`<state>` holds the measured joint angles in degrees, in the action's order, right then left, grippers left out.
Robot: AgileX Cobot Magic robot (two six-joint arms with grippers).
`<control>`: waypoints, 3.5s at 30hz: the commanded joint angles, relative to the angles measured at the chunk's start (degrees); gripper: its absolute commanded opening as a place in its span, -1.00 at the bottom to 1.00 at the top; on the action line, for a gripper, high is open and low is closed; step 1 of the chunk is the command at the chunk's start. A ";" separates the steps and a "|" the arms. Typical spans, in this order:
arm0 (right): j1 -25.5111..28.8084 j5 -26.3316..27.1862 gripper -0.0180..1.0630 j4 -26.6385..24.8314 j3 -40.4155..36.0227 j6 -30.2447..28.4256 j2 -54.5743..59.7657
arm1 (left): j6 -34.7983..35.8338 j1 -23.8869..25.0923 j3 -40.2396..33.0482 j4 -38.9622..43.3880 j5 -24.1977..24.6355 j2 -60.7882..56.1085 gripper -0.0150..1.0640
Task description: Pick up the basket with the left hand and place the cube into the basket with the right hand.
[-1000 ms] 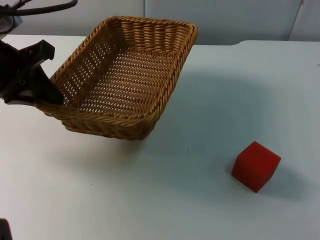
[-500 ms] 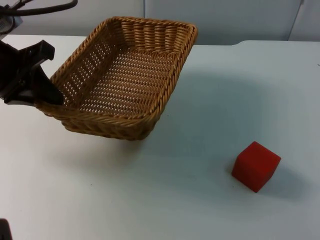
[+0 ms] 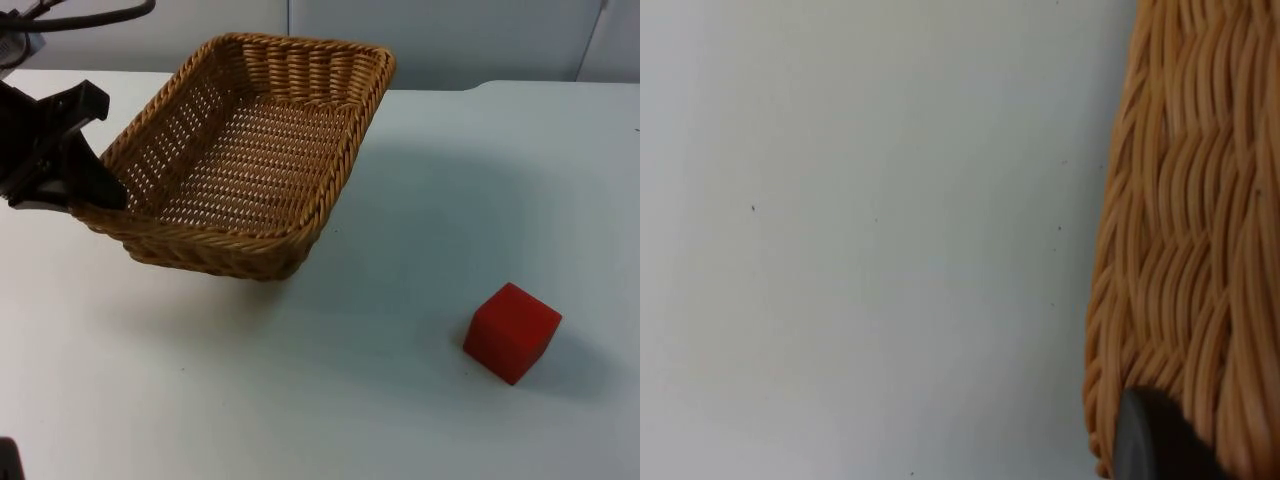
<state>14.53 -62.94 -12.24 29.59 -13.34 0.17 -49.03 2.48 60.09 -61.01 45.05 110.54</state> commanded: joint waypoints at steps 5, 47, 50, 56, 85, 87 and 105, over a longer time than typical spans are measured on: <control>-0.08 0.24 -0.97 -0.10 -0.22 -0.15 -0.17 | -0.07 -0.02 0.47 -1.35 1.15 -0.94 -0.98; -15.63 10.19 -0.97 -4.78 2.23 -2.97 43.57 | -0.07 -0.02 0.47 -1.35 0.93 -0.94 -0.98; -19.93 17.96 -0.97 -12.77 4.51 -10.72 54.66 | -0.07 -0.02 0.47 -1.35 0.93 -0.94 -0.98; -25.63 18.41 -0.94 -8.12 10.03 -12.52 69.48 | -0.07 -0.02 0.47 -1.35 0.59 -0.94 -0.98; -31.18 14.30 0.76 -4.09 29.50 -10.99 103.17 | -0.07 -0.02 0.47 -1.35 0.23 -0.94 -0.98; -31.18 14.58 0.76 -4.09 30.59 -11.25 105.01 | -0.07 -0.02 0.47 -1.35 0.11 -0.94 -0.98; -34.72 16.12 0.76 -6.03 32.57 -16.13 108.70 | -0.07 -0.02 0.47 -1.35 0.00 -0.94 -0.98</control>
<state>-19.09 -47.17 -17.60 61.74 -27.85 108.93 -49.03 2.48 60.09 -60.92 44.28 110.54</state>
